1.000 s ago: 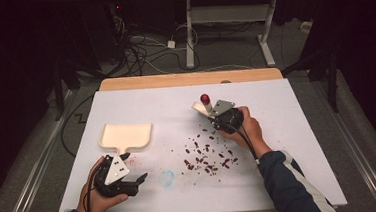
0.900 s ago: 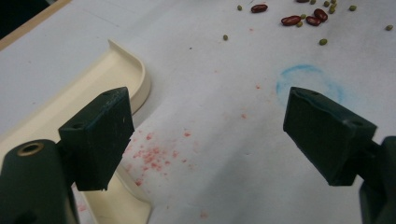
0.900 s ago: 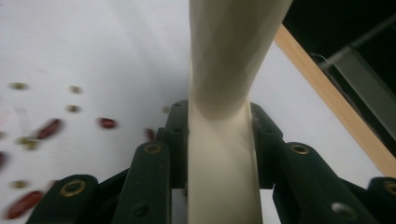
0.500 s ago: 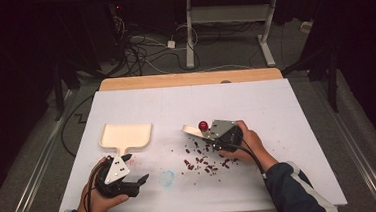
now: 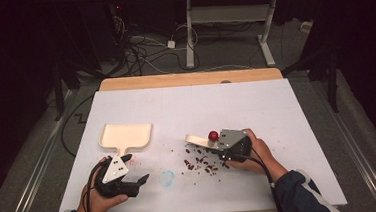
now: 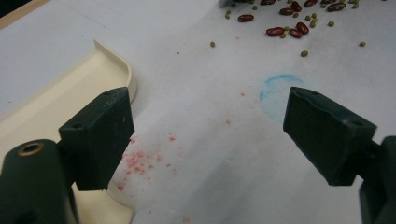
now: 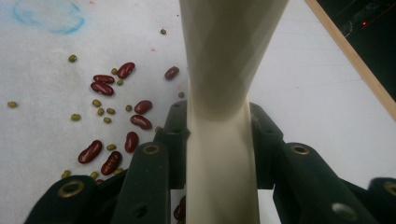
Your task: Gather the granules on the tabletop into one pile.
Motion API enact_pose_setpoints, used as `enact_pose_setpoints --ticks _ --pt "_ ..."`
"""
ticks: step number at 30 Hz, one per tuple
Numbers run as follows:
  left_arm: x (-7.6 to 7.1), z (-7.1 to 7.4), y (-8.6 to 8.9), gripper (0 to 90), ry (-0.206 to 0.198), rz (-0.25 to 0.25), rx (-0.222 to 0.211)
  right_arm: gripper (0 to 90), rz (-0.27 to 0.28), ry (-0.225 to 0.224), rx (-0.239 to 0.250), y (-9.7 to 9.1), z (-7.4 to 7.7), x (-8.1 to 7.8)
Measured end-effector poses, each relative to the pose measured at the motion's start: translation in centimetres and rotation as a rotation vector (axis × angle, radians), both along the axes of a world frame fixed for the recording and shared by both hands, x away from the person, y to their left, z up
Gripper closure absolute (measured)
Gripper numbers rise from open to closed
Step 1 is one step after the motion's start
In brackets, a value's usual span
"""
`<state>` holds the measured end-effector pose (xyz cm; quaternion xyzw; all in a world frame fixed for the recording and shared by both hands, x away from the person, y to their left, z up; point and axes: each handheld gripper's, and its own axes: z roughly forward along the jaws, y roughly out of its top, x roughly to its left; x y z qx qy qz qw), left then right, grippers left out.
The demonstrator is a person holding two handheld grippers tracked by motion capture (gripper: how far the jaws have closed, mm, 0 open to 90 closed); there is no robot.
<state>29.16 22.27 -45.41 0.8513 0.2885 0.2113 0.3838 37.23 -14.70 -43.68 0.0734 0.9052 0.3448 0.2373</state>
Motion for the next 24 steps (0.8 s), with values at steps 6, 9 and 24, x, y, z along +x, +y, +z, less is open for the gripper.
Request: enact_pose_setpoints --ticks 6,9,24 --pt "-0.1 0.0 -0.1 15.3 -0.004 -0.004 0.006 67.1 -0.009 -0.026 -0.009 0.0 0.1 -0.4" --pt "-0.1 0.1 0.0 15.3 -0.007 -0.003 0.004 67.3 -0.013 -0.041 0.008 -0.4 0.7 -0.5" --pt "-0.2 0.3 0.3 15.3 -0.027 0.011 0.002 67.3 -0.103 0.035 0.243 -1.5 5.6 -2.8"
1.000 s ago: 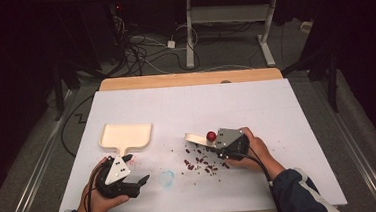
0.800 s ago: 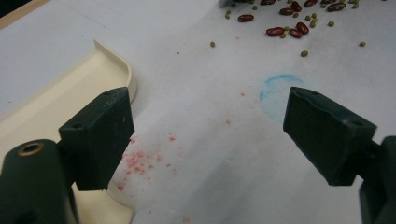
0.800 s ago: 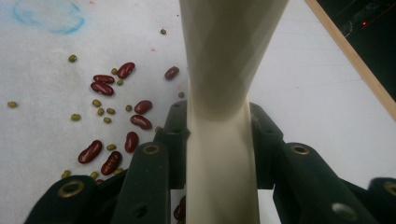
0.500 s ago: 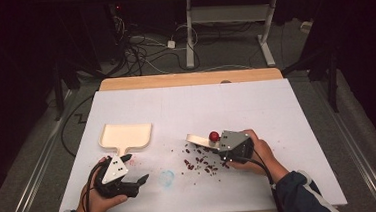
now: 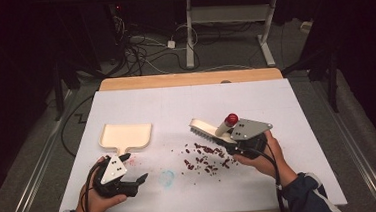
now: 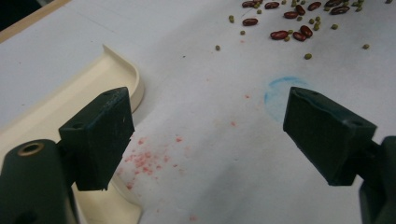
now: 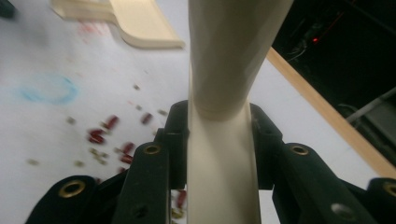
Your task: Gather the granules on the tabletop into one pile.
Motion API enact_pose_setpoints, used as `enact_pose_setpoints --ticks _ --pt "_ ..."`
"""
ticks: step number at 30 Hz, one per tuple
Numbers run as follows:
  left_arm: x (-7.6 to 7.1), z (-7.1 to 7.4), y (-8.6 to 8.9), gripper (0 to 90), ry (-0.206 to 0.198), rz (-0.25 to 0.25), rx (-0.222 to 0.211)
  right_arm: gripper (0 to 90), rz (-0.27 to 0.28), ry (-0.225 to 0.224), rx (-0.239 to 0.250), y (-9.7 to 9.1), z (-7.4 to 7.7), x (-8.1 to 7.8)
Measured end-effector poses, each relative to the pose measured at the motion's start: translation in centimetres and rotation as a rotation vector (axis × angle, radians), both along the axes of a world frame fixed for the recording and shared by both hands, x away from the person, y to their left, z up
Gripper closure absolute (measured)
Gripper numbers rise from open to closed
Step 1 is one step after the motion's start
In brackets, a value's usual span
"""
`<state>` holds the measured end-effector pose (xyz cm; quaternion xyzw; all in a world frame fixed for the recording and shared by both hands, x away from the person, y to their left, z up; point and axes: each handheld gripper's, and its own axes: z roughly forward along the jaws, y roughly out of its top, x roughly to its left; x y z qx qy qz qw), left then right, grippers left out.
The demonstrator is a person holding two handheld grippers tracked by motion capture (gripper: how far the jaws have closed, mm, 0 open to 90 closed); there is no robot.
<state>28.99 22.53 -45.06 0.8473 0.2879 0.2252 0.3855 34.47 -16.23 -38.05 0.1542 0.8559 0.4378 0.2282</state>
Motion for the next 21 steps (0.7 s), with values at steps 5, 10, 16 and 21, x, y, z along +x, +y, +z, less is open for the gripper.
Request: enact_pose_setpoints --ticks 5,10,16,21 --pt "-0.1 0.4 0.5 15.3 -0.032 0.015 -0.012 67.3 0.08 0.152 0.03 2.6 -0.5 -1.9" --pt "-0.1 0.2 0.6 15.3 -0.037 0.031 0.008 67.3 0.164 0.296 0.014 5.3 -2.1 -3.3" --pt "0.0 0.2 0.8 15.3 -0.035 0.042 0.013 67.3 0.181 0.407 0.003 6.8 -3.9 -3.6" --pt "0.1 0.1 0.7 15.3 -0.032 0.042 0.016 67.2 0.114 0.41 0.002 6.3 -4.7 -2.5"
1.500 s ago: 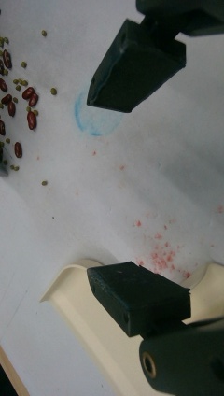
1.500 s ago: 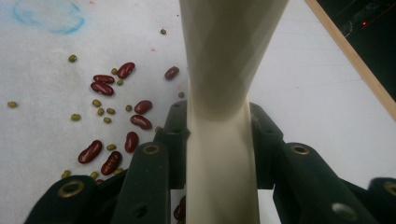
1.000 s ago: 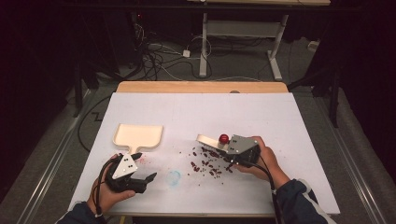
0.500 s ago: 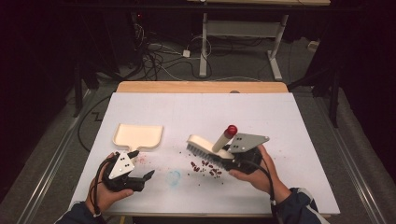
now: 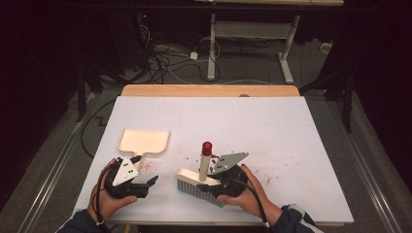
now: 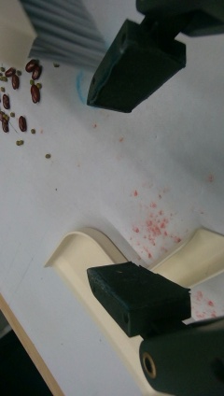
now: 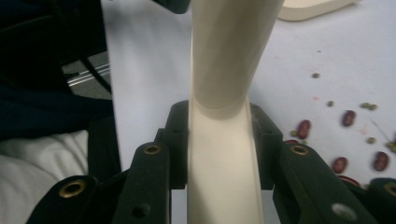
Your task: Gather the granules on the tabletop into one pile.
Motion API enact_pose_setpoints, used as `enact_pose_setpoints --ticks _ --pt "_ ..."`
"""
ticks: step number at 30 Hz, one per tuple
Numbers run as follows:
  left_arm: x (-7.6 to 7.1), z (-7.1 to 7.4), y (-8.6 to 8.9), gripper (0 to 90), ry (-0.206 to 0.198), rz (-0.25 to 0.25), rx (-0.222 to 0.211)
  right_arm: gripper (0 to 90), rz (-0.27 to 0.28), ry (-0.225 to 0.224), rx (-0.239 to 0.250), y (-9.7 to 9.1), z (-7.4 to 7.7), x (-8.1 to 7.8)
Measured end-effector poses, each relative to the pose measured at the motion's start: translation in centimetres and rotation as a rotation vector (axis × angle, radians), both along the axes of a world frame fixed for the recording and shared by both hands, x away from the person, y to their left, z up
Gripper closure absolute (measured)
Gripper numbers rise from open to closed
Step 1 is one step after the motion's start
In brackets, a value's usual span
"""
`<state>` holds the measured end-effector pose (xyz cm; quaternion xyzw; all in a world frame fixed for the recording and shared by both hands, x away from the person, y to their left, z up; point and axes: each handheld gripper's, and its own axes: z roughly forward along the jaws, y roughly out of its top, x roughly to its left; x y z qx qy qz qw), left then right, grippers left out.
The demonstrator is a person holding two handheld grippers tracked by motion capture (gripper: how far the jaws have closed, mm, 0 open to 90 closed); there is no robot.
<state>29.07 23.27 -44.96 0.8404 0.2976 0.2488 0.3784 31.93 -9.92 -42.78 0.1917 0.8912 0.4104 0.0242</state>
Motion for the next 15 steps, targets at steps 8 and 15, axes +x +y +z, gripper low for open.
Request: enact_pose_setpoints --ticks 8,15 --pt "0.0 0.0 -0.1 15.3 0.006 -0.006 0.007 67.1 -0.102 0.005 -0.002 -1.9 -0.3 2.2" --pt "-0.1 0.0 -0.1 15.3 0.005 -0.008 0.0 67.1 -0.173 -0.004 -0.014 -3.4 0.1 3.1"
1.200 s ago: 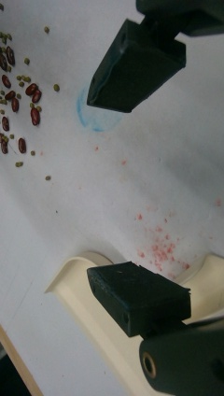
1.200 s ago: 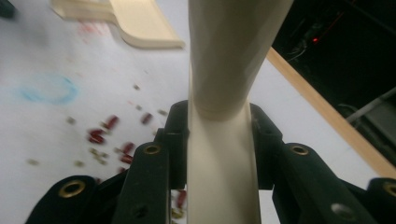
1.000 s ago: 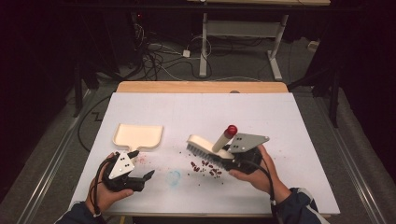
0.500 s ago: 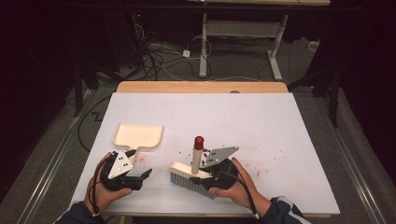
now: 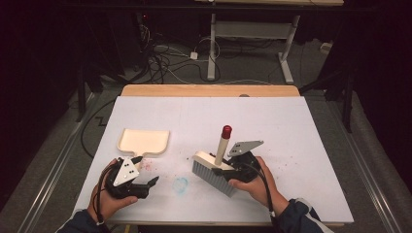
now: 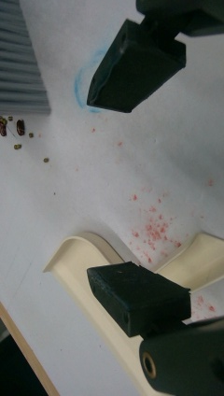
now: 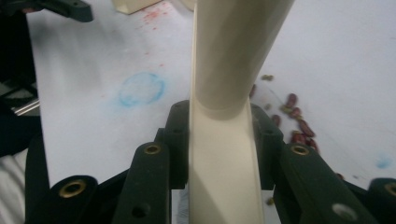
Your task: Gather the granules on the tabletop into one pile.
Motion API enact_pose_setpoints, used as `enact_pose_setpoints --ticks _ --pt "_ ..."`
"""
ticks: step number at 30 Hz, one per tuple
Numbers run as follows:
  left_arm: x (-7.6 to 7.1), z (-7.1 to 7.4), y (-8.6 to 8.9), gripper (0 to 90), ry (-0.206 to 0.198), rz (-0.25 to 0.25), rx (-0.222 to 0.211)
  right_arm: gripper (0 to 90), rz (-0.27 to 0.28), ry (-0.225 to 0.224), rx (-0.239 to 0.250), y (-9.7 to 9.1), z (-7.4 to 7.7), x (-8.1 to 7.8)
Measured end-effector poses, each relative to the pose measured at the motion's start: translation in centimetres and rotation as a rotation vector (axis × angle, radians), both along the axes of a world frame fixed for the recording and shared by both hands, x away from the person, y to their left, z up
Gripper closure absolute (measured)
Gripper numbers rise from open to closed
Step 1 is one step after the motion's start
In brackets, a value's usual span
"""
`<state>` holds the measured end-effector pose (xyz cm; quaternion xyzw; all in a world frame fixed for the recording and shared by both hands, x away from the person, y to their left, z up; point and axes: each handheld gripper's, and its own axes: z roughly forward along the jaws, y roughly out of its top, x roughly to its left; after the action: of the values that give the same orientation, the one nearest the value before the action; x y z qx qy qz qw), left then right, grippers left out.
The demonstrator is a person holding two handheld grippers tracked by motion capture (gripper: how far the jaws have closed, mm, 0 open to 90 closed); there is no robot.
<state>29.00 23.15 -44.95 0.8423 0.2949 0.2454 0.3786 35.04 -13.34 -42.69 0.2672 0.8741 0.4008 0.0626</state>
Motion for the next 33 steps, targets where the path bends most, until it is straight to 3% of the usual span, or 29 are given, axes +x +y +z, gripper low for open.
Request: enact_pose_setpoints --ticks 8,13,17,19,22,27,28,31,33 --pt "0.0 0.0 -0.1 15.3 0.0 -0.002 0.0 67.3 -0.05 -0.042 -0.014 -0.7 0.8 0.4" --pt "0.1 0.0 -0.1 15.3 0.0 0.001 0.0 67.3 -0.05 -0.056 0.035 -0.1 1.9 0.4" --pt "0.1 0.0 0.0 15.3 0.001 0.005 -0.003 67.3 -0.054 -0.038 0.092 1.5 2.3 0.4" --pt "0.1 0.0 0.0 15.3 0.002 0.006 -0.004 67.2 -0.062 -0.014 0.117 3.5 1.8 0.5" --pt "0.1 0.0 0.0 15.3 0.005 0.003 -0.005 67.2 -0.066 0.002 0.127 5.0 1.3 0.5" --pt "0.1 -0.1 0.0 15.3 0.009 0.0 -0.007 67.2 -0.134 0.029 0.108 7.5 -0.4 0.9" --pt "0.1 -0.1 0.1 15.3 0.011 0.0 -0.005 67.3 -0.163 0.009 0.1 7.6 -0.6 1.2" --pt "0.1 -0.2 0.1 15.3 0.004 -0.006 0.0 67.2 -0.2 0.007 0.093 7.2 -0.8 1.6" --pt "0.0 -0.2 0.0 15.3 0.019 -0.006 -0.001 66.8 -0.254 0.028 0.103 5.8 -1.3 2.2"
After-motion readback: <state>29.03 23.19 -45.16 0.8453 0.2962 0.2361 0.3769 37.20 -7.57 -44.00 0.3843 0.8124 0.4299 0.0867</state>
